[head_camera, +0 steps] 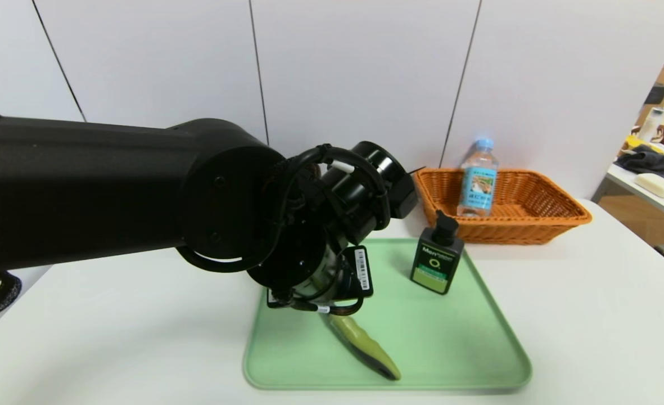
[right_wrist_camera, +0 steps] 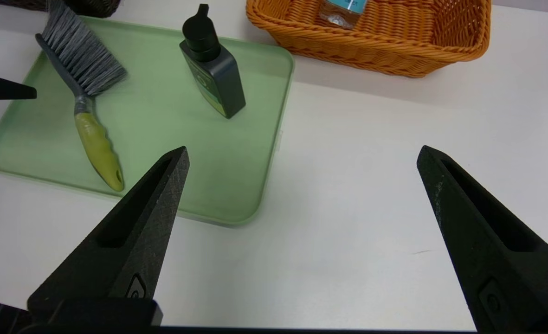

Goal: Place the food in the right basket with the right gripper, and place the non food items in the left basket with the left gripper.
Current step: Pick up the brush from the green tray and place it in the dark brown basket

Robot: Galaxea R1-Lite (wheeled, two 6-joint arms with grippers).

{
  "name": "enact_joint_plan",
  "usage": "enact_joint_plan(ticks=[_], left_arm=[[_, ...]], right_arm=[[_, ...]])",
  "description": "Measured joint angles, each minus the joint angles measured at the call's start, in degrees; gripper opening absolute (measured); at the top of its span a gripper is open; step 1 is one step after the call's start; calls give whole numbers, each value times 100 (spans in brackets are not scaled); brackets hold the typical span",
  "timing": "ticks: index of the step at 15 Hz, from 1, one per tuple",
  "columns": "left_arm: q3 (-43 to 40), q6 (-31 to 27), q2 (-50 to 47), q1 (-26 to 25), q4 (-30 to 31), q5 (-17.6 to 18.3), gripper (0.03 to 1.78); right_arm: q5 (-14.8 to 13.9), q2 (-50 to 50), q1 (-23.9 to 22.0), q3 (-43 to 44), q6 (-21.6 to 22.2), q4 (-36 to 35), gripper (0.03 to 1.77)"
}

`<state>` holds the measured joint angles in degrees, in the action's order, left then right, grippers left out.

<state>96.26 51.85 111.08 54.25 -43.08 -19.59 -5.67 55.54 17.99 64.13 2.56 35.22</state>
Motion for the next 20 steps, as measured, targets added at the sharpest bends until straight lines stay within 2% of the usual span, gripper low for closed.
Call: enact_joint_plan(ticks=[10,17,20], left_arm=[[-6,-9,72,5,-13,-4,5],[-54,-69,228,-11,-350,-15,5],[-9,-102,247,-15,-689,-22,5]], right_arm=[[0,22,0,-27,0,0,169],[-2,38,0,-50,5,2,170],[-2,29,0,-63,0,6,170]])
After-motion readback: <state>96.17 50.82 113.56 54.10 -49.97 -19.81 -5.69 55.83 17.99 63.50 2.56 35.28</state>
